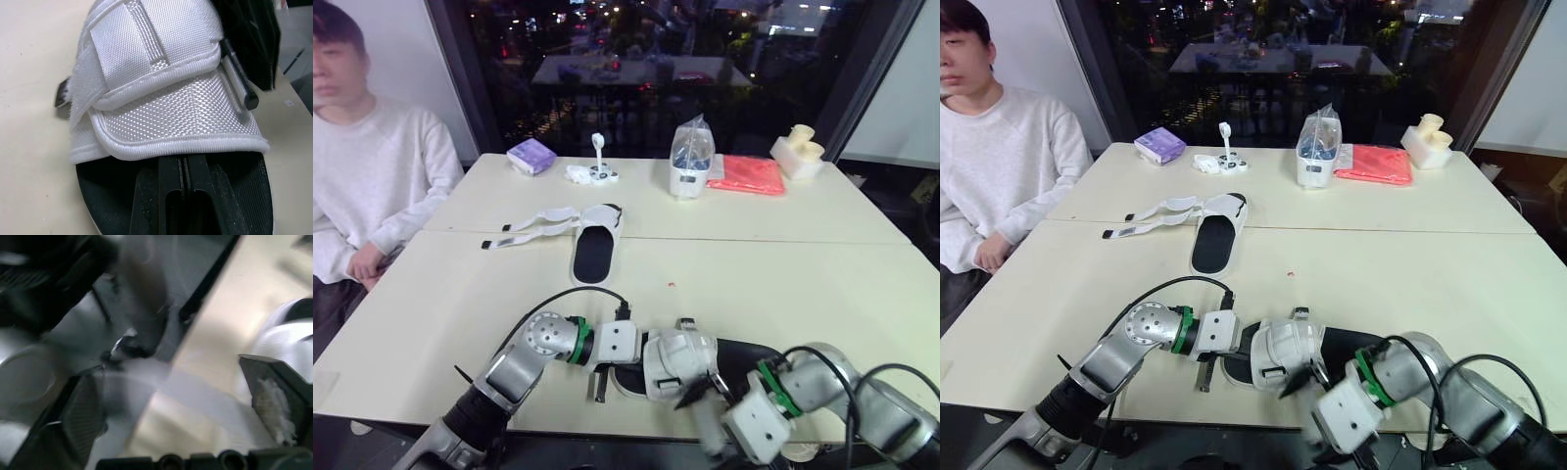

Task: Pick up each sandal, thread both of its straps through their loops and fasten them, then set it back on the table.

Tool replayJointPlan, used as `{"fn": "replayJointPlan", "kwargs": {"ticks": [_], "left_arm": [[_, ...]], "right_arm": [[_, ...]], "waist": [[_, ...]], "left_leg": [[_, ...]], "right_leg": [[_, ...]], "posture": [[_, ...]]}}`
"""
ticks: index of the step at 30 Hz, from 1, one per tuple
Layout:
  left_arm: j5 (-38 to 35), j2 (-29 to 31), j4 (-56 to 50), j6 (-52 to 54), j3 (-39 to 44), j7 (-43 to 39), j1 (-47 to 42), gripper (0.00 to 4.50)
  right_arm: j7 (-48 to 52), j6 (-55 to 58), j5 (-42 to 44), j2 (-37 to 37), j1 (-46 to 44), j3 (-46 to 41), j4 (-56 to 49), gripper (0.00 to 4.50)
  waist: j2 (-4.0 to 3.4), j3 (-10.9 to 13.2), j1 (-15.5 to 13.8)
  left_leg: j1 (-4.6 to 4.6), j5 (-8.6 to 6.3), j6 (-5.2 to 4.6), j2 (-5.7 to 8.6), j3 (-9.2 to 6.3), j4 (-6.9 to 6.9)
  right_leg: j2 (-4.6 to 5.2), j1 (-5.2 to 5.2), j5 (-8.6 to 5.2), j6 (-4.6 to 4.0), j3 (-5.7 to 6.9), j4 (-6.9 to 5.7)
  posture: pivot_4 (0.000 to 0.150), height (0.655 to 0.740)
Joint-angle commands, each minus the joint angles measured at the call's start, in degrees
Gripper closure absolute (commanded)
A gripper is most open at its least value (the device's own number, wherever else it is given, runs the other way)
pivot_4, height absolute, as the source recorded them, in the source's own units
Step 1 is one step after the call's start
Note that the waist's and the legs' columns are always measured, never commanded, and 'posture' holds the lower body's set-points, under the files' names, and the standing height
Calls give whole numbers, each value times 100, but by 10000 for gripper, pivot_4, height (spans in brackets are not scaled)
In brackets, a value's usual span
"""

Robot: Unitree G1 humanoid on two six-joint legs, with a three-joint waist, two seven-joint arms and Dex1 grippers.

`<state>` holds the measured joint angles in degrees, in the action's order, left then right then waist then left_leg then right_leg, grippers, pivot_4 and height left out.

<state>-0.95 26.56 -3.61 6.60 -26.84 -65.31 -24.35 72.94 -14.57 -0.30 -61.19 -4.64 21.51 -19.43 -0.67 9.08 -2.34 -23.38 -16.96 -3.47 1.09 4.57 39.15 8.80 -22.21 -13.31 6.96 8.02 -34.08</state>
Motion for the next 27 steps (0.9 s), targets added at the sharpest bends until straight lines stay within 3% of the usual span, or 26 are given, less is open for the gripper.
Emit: {"fn": "replayJointPlan", "kwargs": {"ticks": [1, 5, 9, 13, 27], "left_arm": [[164, 170, 89, 248, -336, -193, 229, 45000], [182, 139, 166, 188, -359, -157, 249, 45000], [240, 32, 376, 18, -402, -61, 290, 45000], [266, -5, 406, -113, -420, -5, 386, 45000], [207, -59, 114, 168, -442, -4, 384, 45000]], "right_arm": [[93, 196, 322, -462, 472, -530, -64, 653], [124, 899, 982, -749, 706, -1222, -78, 653], [512, 2905, 2535, -1260, 966, -1943, -545, 653], [666, 4240, 3393, -1409, 729, -2287, -455, 653], [-399, 7825, 5636, -363, -135, -2064, -839, 653]], "waist": [[-2, 0, 2], [-1, 0, 3], [-4, 1, -6], [-5, 0, -9], [-7, 0, -13]], "left_leg": [[-1, 0, 0, 0, 0, 0], [0, 0, 0, -1, -3, 0], [0, -3, -2, -1, -6, 0], [0, -26, -39, -1, -9, 0], [-5, -32, -29, 10, -8, 1]], "right_leg": [[2, 0, 0, 0, 0, 3], [9, 4, 1, -2, 0, 3], [17, 4, -1, -5, -2, 5], [25, 7, -9, -23, -2, 10], [33, 30, -7, -22, 5, 59]], "posture": [[1500, 7400], [1500, 7400], [1500, 7400], [1500, 7400], [1500, 7400]]}}
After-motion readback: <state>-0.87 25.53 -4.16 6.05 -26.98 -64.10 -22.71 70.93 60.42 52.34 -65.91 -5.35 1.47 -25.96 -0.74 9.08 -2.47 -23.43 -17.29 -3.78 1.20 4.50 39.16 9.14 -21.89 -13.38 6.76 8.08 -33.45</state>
